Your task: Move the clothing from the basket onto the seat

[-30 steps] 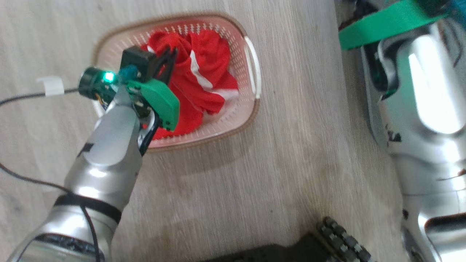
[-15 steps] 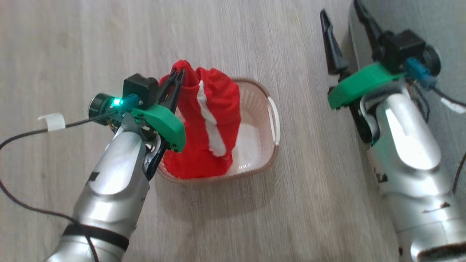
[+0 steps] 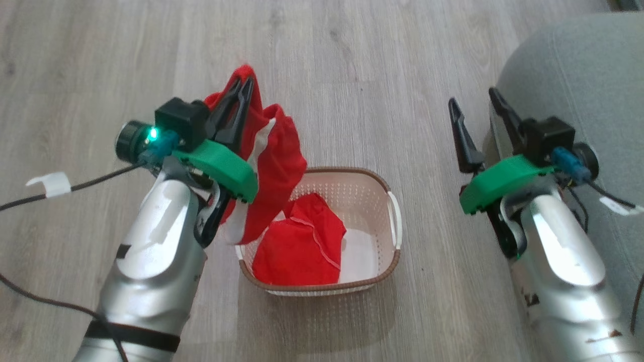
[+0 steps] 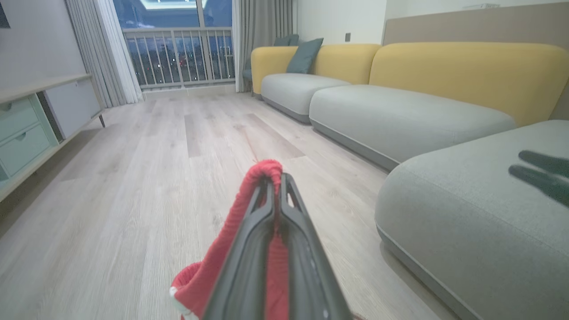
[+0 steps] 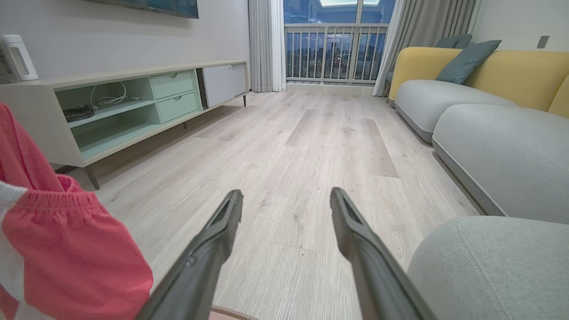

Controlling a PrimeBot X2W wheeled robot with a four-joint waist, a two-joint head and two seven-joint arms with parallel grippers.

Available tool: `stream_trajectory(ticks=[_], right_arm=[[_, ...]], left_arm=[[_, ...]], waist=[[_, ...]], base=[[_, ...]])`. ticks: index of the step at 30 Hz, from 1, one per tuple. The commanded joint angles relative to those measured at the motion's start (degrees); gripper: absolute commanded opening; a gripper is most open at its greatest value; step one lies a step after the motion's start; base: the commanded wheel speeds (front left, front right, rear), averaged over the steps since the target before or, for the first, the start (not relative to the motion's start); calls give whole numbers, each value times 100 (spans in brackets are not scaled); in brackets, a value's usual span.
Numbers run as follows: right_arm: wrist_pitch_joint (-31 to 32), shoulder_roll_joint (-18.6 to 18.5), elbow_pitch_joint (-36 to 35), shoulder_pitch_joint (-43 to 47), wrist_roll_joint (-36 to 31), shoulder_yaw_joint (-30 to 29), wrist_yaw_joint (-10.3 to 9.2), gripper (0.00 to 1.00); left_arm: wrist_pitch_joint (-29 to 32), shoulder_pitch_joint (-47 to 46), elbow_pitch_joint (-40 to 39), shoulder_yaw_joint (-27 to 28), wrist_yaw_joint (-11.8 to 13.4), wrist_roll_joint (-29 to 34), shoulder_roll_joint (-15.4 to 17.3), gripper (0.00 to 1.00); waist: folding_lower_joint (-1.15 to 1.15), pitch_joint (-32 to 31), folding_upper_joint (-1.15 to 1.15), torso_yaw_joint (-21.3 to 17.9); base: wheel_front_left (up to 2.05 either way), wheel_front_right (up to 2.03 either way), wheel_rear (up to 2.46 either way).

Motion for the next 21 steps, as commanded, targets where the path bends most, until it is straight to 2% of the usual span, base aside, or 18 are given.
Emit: stream_trajectory(ticks=[1,7,15,19,21], right_arm=[[-29,42,-153,-6,32,62,-1,100],[-29,64,-127,185,60,42,-1,100],[-29,67,-78,275,56,55,-1,100],[-29,76,-159,267,96,219,-1,100],[-29,97,-314,215,222,480,-1,100]], left_arm=[[-29,-355,-341,201,-5,49,84,0],[-29,-662,-951,290,-6,130,123,0],[-29,-860,-1353,325,-6,103,170,0],[-29,-882,-1404,236,-7,71,173,0],[-29,-874,-1425,191,-7,53,166,0]], waist=[[1,-104,-1,75],[1,-198,-1,124],[1,-266,-1,157],[1,-315,-1,175],[1,-321,-1,189]], base=[[0,0,0],[0,0,0],[0,0,0],[0,0,0],[0,0,0]])
